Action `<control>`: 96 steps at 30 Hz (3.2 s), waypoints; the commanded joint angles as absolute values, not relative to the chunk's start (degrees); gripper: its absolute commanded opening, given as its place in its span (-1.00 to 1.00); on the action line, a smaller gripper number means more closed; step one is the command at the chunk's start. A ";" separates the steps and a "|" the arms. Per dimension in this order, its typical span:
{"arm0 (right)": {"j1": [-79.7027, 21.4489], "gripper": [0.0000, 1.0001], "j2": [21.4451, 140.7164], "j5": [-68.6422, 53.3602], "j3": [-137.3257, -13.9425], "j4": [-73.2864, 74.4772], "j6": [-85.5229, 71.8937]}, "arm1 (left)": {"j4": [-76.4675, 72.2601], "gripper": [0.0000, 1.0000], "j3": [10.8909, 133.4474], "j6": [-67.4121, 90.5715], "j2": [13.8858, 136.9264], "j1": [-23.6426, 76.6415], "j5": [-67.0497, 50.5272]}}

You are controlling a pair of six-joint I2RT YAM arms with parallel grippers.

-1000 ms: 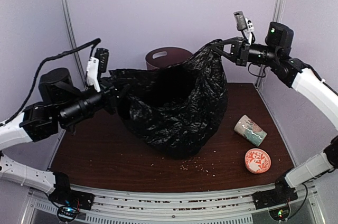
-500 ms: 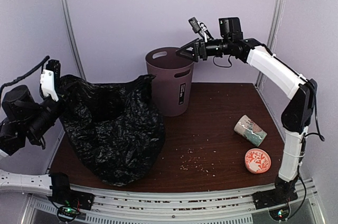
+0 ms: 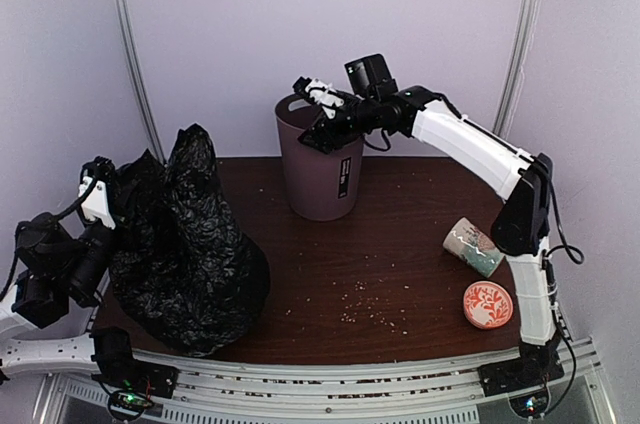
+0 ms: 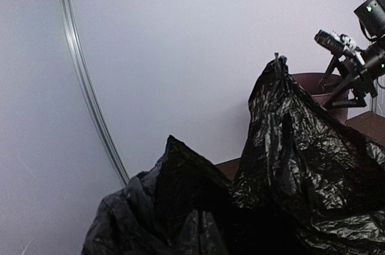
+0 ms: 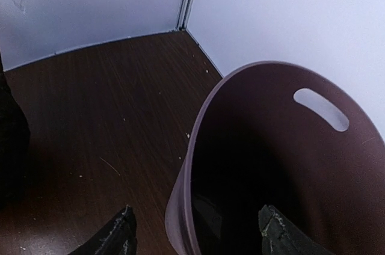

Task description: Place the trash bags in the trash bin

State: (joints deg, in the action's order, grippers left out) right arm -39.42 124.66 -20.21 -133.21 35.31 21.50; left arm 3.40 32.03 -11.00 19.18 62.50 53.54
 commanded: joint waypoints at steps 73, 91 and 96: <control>-19.40 0.49 67.69 -38.09 -69.34 15.24 10.22 | -9.87 -1.00 87.71 -11.42 60.31 60.38 23.53; 2.11 0.44 59.21 -40.26 -44.99 -11.21 -3.36 | -15.75 -1.00 125.05 -13.10 89.71 62.40 6.64; 3.75 0.44 58.80 -41.78 -44.30 -12.03 -3.74 | -21.57 -1.00 130.07 -9.00 96.56 62.40 -0.40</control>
State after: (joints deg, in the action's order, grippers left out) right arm 2.68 59.51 -39.77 -45.17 -9.69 -3.25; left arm -15.33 127.59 -12.05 92.92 62.26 7.38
